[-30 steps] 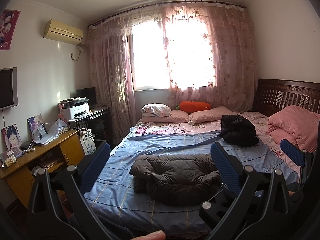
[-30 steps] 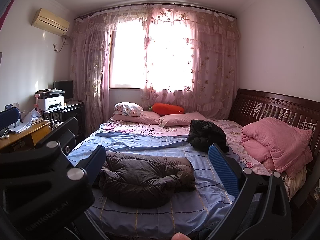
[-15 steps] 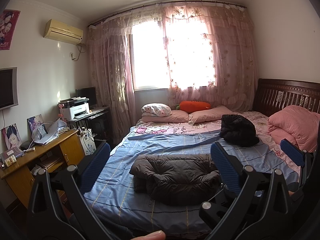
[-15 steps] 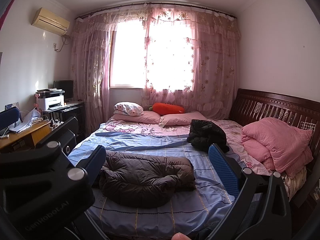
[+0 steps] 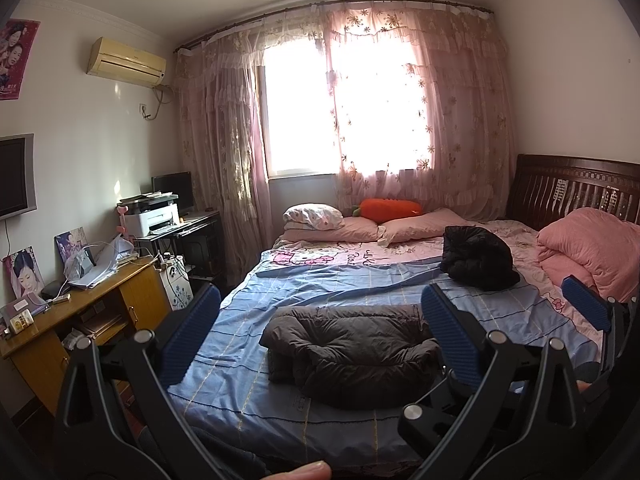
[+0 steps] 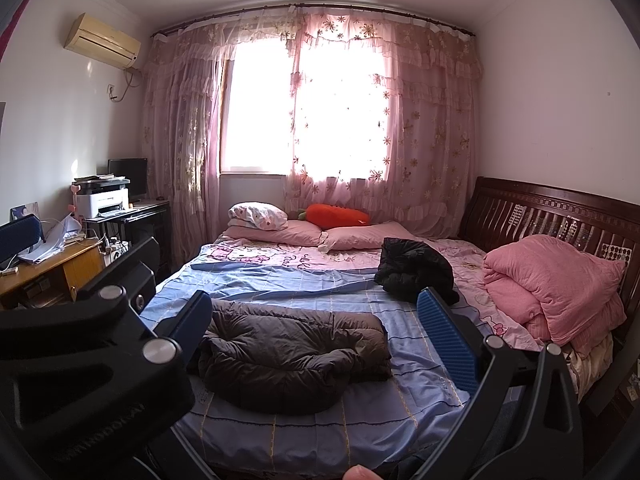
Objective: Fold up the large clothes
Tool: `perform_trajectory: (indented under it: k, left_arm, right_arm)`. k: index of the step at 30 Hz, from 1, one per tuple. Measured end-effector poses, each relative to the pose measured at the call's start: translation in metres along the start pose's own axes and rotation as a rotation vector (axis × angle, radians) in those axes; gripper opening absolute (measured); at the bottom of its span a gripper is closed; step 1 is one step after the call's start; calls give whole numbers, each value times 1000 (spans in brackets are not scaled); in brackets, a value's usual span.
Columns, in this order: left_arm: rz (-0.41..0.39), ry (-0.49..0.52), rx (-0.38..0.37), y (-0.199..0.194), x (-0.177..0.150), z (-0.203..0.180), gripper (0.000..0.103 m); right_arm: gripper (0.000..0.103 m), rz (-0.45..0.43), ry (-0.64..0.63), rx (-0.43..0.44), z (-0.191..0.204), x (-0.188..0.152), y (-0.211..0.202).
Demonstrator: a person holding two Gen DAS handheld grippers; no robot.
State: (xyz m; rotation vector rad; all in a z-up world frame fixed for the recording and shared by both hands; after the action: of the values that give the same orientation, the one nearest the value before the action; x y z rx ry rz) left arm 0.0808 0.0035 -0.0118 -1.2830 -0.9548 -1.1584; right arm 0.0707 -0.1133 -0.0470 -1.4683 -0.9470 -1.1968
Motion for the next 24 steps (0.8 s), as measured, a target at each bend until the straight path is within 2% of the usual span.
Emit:
perform_trajectory:
  k: [3, 5, 7, 10, 12, 13, 14, 16, 19, 20, 22, 24]
  left_arm:
    - [-2, -5, 9, 2, -1, 5, 101]
    - [-2, -19, -17, 14, -8, 10, 101]
    - [19, -32, -71, 46, -19, 25, 101]
    - [92, -40, -51, 103, -24, 57, 101]
    - [156, -73, -22, 149, -31, 85, 101]
    - [193, -98, -14, 172, -37, 98, 101]
    - [247, -131, -11, 201, -49, 114, 101]
    - [327, -163, 1, 239, -69, 134, 101]
    - [446, -193, 41, 293, -114, 155, 101]
    - [483, -205, 46, 305, -128, 158, 101]
    - [604, -237, 27, 337, -177, 158, 101]
    - [656, -251, 37, 355, -209, 156, 101]
  right_arm:
    - [102, -2, -1, 9, 2, -3, 4]
    - [102, 12, 42, 52, -3, -1, 12]
    - [102, 19, 93, 92, -14, 1, 34]
    - [102, 82, 67, 30, -29, 4, 89]
    - [102, 202, 47, 45, -37, -3, 150]
    - [102, 295, 63, 73, -43, -13, 188]
    - [102, 352, 78, 77, -48, -21, 211]
    - [102, 499, 121, 55, -64, -52, 267]
    - [102, 675, 163, 68, -74, -106, 316]
    - [102, 725, 168, 83, -70, -126, 324]
    - [102, 845, 184, 124, -61, -172, 338]
    - [102, 919, 213, 153, -46, -205, 345]
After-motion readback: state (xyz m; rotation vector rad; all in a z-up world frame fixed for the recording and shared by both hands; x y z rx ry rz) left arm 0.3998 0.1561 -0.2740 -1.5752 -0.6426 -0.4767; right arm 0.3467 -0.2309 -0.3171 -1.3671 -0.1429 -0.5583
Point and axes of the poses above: each gripper's, at about its wrist camera, not at the fingertips, and y roughly the way its jaws point, z to its left, x to its top, the point moved 8 cm from there along y, roughly the way its jaws point, and after that the axes turned 4 degrees about -x, right-handed, at the moved point
